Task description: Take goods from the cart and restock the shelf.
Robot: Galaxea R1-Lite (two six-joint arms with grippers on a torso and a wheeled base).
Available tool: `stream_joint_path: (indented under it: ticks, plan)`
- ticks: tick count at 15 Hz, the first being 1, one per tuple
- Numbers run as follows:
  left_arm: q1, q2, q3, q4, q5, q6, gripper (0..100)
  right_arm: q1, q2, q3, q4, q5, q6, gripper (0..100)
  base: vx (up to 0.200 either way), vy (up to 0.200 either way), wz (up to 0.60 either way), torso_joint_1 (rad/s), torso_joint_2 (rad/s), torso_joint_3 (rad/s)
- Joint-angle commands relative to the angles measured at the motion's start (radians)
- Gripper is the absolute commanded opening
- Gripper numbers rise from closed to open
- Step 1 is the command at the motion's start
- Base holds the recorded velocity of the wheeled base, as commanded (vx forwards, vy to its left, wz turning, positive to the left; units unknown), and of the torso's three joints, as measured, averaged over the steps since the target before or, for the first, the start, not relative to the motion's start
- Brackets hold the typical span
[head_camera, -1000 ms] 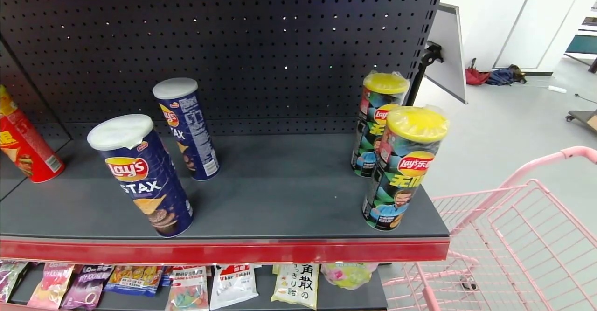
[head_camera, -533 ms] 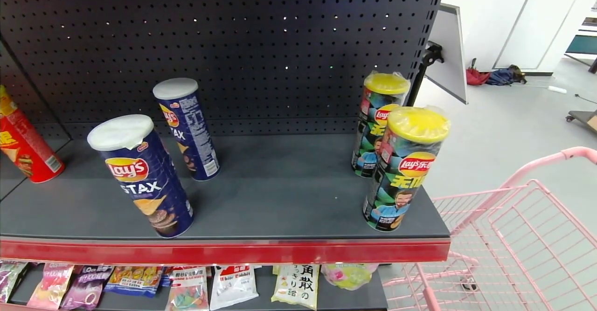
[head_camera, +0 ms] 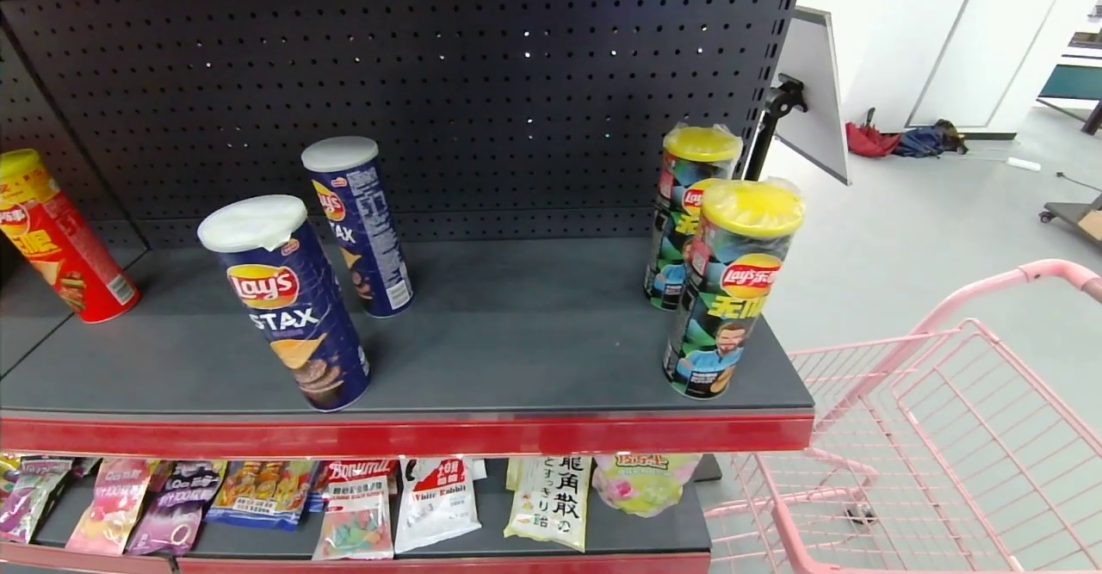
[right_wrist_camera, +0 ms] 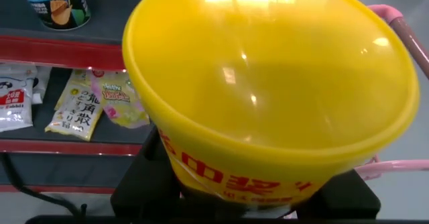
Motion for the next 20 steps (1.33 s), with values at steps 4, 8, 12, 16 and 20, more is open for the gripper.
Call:
stream_joint_path:
  ticks: [4,8,12,16,20]
  plan:
    - [0.0,0.002,0.0,0.001,0.0,0.0,100,-0.001,-0.01,0.007,0.0,0.002,0.0,0,0.0,0.2,0.0,0.012,0.01,0.006]
    - [0.0,0.002,0.0,0.001,0.0,0.0,100,-0.001,-0.01,0.013,-0.001,0.003,0.0,0,0.0,0.2,0.0,0.004,0.0,0.004]
    - [0.0,0.0,0.0,0.001,0.0,0.001,100,-0.001,-0.012,0.013,-0.001,0.003,0.0,0,0.0,0.2,0.0,0.005,0.0,0.004]
    - [0.0,0.002,0.0,0.001,0.0,0.001,100,-0.001,-0.019,0.013,0.0,0.005,-0.002,0,0.0,0.2,0.0,0.004,0.0,0.001]
    - [0.0,0.0,0.0,0.001,0.0,0.001,100,-0.001,-0.025,0.011,0.0,0.005,-0.005,0,0.0,0.2,0.0,0.002,0.0,0.006]
